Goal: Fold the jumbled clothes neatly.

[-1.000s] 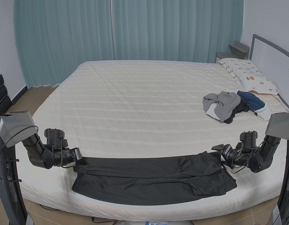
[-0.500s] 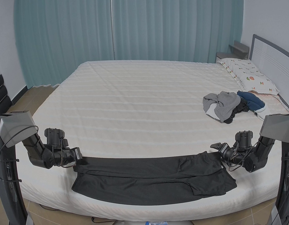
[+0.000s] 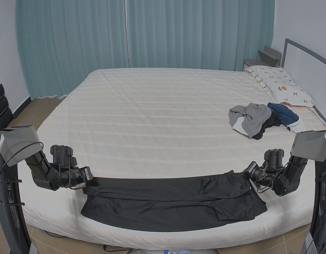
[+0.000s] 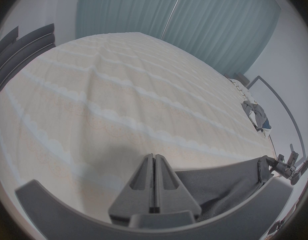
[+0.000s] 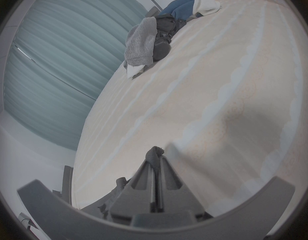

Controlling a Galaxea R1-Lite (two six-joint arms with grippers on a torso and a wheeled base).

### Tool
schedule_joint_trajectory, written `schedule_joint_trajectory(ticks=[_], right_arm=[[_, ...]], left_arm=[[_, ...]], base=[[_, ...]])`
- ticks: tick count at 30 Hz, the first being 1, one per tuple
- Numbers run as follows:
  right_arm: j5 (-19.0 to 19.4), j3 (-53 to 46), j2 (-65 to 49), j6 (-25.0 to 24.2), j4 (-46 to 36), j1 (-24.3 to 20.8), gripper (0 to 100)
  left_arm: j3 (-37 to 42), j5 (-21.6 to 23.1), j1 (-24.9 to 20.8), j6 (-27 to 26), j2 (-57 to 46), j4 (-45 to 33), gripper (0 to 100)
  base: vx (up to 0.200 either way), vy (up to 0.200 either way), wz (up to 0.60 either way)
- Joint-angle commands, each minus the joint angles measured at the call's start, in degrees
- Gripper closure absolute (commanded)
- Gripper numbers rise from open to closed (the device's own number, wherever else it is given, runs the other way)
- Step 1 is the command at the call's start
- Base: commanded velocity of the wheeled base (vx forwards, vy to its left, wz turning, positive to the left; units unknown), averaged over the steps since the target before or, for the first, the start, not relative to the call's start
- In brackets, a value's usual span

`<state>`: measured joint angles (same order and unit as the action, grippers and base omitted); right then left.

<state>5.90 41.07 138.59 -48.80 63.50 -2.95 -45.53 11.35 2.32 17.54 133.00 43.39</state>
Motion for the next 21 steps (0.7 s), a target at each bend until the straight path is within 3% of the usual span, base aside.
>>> schedule_joint_trajectory(ticks=[1, 8, 9, 10, 17, 21], right_arm=[[-0.19, 0.15, 0.36, -0.07, 0.57, 0.31, 100], [-0.80, 0.06, 0.71, -0.07, 1.80, 0.40, 100], [-0.80, 0.06, 0.80, -0.07, 1.89, 0.40, 0], [-0.80, 0.06, 0.80, -0.07, 1.98, 0.40, 0], [-0.01, -5.74, -5.62, 1.16, 5.84, 1.10, 0], [2.10, -6.35, -8.69, 5.56, 4.53, 0.14, 0]], left_arm=[[0.00, 0.08, 0.06, 0.04, 0.15, 0.03, 100], [0.27, 0.16, -0.03, 0.04, -0.11, 0.03, 100], [0.27, 0.16, -0.03, 0.04, -0.20, 0.03, 100], [0.27, 0.16, -0.03, 0.04, -0.20, 0.03, 0], [0.00, 1.22, 0.32, 0.21, 0.07, 0.03, 0], [-0.17, 4.47, 0.94, 2.76, -0.46, -0.06, 0]], base=[[0.000, 0.000, 0.00], [0.000, 0.000, 0.00], [0.000, 0.000, 0.00], [0.000, 0.000, 0.00], [0.000, 0.000, 0.00], [0.000, 0.000, 0.00]])
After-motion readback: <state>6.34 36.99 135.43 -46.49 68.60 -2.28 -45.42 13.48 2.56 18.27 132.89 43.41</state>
